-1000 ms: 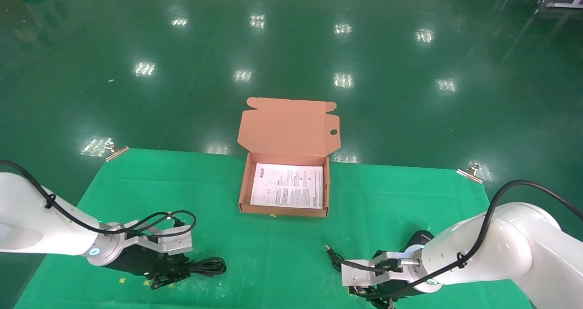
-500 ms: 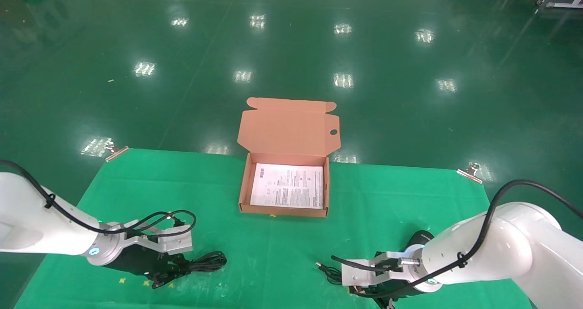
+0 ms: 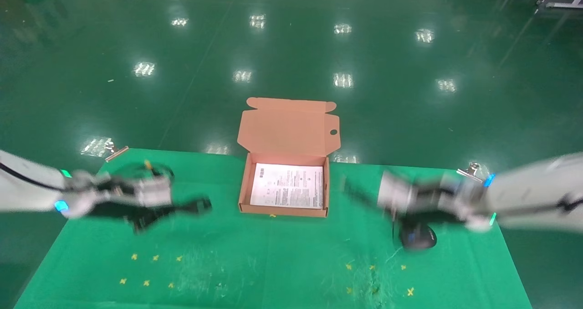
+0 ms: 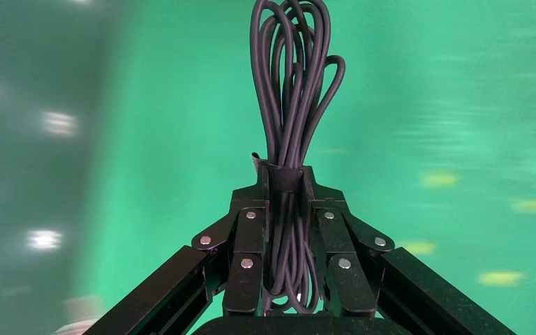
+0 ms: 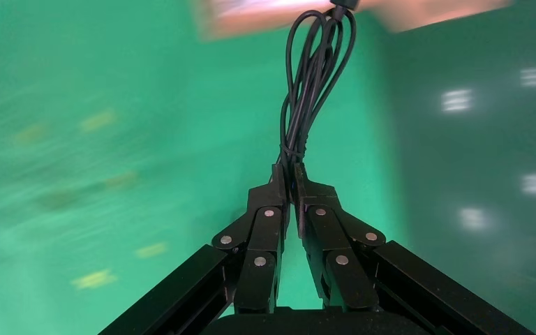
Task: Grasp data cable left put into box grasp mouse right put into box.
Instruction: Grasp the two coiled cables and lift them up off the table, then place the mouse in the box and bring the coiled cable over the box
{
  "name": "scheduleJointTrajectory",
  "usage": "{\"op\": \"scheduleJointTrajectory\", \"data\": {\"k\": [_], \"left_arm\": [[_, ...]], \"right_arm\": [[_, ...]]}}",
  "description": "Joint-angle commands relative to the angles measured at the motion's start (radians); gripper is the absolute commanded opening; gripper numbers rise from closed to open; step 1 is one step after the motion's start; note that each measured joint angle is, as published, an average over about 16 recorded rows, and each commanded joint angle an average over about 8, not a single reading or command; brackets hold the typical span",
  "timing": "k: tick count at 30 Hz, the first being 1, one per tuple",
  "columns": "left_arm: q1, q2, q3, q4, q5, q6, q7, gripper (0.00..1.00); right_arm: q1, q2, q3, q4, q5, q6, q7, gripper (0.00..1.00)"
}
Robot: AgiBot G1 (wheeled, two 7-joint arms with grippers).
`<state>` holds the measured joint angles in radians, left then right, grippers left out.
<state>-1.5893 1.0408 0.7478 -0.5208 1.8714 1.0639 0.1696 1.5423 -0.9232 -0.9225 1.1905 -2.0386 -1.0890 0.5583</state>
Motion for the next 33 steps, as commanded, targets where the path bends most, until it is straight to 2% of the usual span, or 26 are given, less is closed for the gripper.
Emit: {"op": "scheduleJointTrajectory", "data": {"k": [1, 5, 9, 19, 25, 33], "left_arm": [[-0.014, -0.033, -0.012, -0.058, -0.003, -0.031, 0.01, 0.0], [-0.02, -0.056, -0.025, -0.184, 0.004, -0.086, 0.013, 0.0], [-0.019, -0.052, -0.039, -0.274, 0.013, -0.148, -0.006, 0.0], [-0.037, 0.005, -0.068, -0.352, 0.031, -0.294, -0.031, 0.0], [-0.043, 0.01, -0.075, -0.372, 0.036, -0.324, -0.03, 0.0], [-0.039, -0.012, -0.072, -0.363, 0.054, -0.318, -0.049, 0.0]], "right_arm": [[0.033, 0.032, 0.029, 0.033, -0.011, 0.019, 0.037, 0.0], [0.094, 0.012, 0.065, 0.053, -0.045, 0.081, 0.066, 0.0], [0.147, -0.047, 0.097, 0.035, -0.036, 0.157, 0.057, 0.0], [0.253, -0.241, 0.127, -0.168, 0.042, 0.336, -0.117, 0.0], [0.29, -0.299, 0.131, -0.271, 0.083, 0.371, -0.206, 0.0], [0.268, -0.324, 0.114, -0.299, 0.083, 0.362, -0.216, 0.0]]}}
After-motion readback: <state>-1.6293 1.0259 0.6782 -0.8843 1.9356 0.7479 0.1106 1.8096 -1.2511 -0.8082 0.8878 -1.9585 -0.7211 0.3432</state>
